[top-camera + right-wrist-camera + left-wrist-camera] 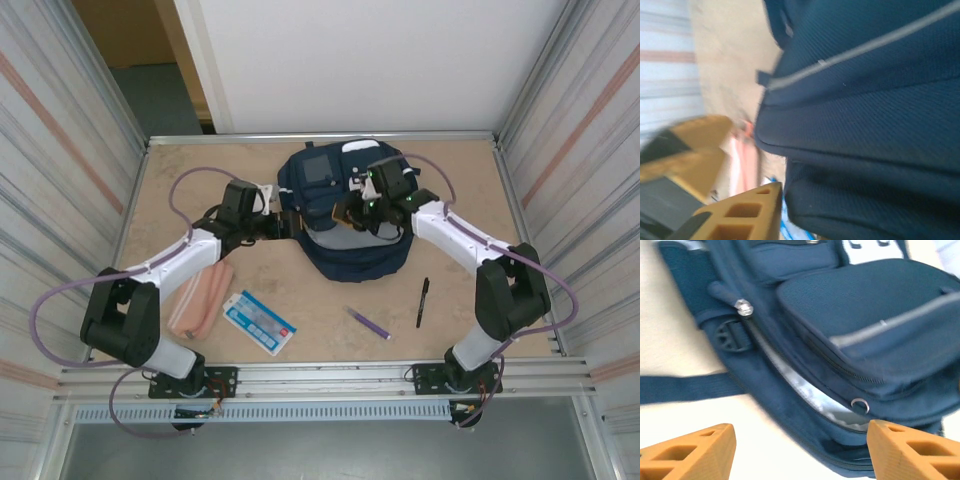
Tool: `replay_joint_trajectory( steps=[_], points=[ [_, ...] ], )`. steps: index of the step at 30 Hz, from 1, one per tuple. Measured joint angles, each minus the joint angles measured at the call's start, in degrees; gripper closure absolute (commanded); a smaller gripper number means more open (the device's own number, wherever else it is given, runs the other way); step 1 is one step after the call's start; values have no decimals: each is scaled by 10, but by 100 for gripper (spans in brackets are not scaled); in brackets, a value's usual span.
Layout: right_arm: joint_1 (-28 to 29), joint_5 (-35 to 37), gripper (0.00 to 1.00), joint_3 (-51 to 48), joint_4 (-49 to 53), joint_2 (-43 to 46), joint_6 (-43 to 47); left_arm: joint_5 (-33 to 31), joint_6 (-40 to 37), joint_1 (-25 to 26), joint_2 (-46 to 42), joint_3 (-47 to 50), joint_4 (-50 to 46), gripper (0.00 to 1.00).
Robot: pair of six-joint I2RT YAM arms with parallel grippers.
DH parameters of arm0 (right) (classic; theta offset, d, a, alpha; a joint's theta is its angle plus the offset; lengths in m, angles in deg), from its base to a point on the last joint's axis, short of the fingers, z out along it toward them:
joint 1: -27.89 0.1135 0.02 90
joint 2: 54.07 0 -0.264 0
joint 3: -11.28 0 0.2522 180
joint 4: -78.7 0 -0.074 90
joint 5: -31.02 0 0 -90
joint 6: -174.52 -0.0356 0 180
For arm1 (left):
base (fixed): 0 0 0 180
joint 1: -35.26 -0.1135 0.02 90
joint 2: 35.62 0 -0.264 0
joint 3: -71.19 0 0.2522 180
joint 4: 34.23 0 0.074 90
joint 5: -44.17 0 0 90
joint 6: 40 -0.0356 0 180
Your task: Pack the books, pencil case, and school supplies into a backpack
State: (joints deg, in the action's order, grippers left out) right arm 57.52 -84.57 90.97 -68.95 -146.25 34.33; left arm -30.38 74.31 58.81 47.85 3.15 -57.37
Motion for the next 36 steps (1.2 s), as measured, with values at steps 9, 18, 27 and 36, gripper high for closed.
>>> replay_joint_trajectory(
  steps=[9, 18, 27, 36],
  points=[
    [128, 108, 60, -17, 34, 32, 156, -153, 51, -58, -40, -17, -241, 35],
    [160, 142, 58, -25, -33, 60, 209, -204, 74, -108, -4, 0, -354, 40],
    [160, 127, 58, -25, -77, 38, 197, -206, 71, -109, 92, 10, -328, 64],
    [160, 100, 57, -20, -93, 3, 167, -183, 65, -109, 74, 16, -315, 100]
  ],
)
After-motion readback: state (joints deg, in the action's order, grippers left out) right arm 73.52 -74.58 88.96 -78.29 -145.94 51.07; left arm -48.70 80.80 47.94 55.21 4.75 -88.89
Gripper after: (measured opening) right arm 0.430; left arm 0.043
